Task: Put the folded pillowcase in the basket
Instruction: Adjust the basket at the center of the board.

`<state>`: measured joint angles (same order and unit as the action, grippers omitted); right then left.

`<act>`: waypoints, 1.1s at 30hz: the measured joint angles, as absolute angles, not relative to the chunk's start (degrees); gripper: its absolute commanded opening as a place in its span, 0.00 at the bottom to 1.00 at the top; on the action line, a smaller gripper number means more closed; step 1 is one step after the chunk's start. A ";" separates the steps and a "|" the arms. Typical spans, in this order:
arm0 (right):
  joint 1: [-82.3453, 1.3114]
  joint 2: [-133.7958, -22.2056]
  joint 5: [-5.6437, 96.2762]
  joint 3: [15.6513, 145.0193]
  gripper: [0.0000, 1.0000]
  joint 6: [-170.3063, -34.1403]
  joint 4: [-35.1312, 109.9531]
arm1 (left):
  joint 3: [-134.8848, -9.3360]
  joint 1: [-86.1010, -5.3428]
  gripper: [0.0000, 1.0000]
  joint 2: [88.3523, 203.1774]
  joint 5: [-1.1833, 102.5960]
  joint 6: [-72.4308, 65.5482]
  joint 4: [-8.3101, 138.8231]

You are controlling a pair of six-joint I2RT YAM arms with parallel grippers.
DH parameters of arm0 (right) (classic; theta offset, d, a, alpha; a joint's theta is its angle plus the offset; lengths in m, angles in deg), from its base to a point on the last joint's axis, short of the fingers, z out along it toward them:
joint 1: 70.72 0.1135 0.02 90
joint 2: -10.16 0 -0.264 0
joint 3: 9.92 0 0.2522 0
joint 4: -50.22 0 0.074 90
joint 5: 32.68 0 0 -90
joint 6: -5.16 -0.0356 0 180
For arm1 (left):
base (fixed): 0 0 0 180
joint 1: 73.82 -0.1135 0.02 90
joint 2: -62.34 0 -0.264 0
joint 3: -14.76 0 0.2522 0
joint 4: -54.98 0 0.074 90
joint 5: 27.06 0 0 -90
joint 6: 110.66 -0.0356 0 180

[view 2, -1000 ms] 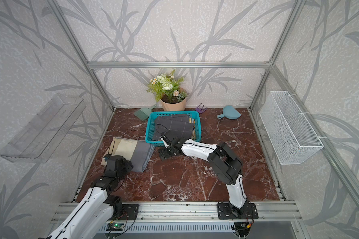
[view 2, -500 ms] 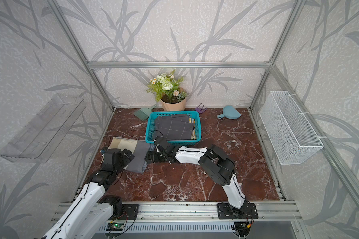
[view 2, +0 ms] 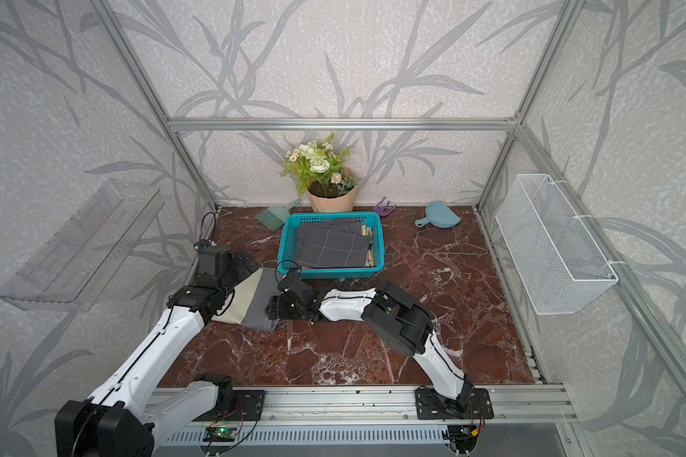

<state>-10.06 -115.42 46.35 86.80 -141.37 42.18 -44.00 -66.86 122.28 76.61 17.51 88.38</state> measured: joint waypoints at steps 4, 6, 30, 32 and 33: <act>-9.55 -116.95 46.24 88.84 0.37 -142.16 41.17 | -44.00 -67.45 1.00 122.93 76.80 16.57 88.33; -9.47 -117.67 46.11 89.40 0.17 -142.70 40.86 | -44.00 -67.86 1.00 123.07 76.93 16.20 88.31; -10.49 -101.86 37.70 63.50 0.00 -150.20 49.41 | -45.70 -70.55 1.00 125.95 76.54 14.87 85.97; -11.96 -96.88 38.05 58.08 0.00 -150.42 49.15 | -45.70 -70.55 1.00 126.34 76.21 14.87 85.75; -13.27 -94.19 38.42 55.59 0.00 -150.25 48.30 | -45.70 -70.55 1.00 126.58 75.84 14.89 85.58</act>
<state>-13.27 -94.19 38.42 55.59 -150.25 48.30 -45.70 -70.55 126.58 75.84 14.89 85.58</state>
